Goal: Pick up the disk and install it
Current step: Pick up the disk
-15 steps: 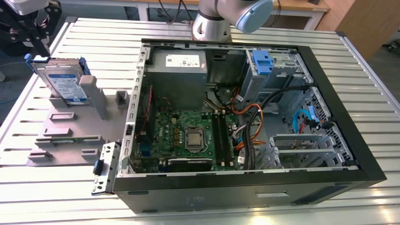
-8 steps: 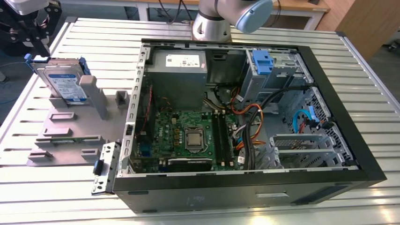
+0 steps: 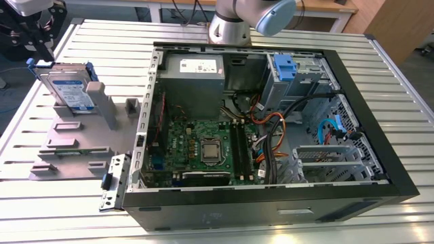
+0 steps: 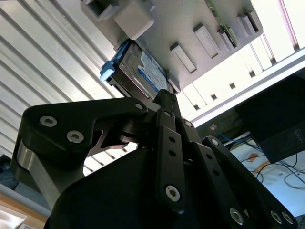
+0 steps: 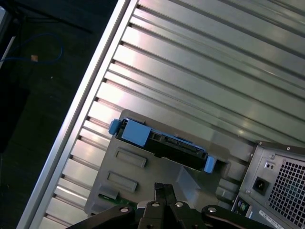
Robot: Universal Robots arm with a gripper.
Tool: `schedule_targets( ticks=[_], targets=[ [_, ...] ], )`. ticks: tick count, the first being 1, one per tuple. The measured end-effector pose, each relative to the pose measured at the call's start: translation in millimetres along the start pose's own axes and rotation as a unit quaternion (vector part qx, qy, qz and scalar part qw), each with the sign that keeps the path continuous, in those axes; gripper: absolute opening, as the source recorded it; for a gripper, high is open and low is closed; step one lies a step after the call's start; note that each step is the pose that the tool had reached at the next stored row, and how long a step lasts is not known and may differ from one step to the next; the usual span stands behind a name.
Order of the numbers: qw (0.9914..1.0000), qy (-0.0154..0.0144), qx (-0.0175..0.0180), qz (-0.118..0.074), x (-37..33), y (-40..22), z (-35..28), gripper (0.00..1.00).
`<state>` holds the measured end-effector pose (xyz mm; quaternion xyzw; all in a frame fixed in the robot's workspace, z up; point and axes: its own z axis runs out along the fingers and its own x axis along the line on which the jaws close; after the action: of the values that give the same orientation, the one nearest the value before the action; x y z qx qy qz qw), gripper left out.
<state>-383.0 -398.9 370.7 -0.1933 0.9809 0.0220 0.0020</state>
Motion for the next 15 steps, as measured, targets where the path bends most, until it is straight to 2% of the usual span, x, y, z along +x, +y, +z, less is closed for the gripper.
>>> schedule_targets(
  ticks=[15],
  targets=[
    [0.99999,0.0002,-0.0001,-0.005,0.0,0.0,0.0,0.11]
  ],
)
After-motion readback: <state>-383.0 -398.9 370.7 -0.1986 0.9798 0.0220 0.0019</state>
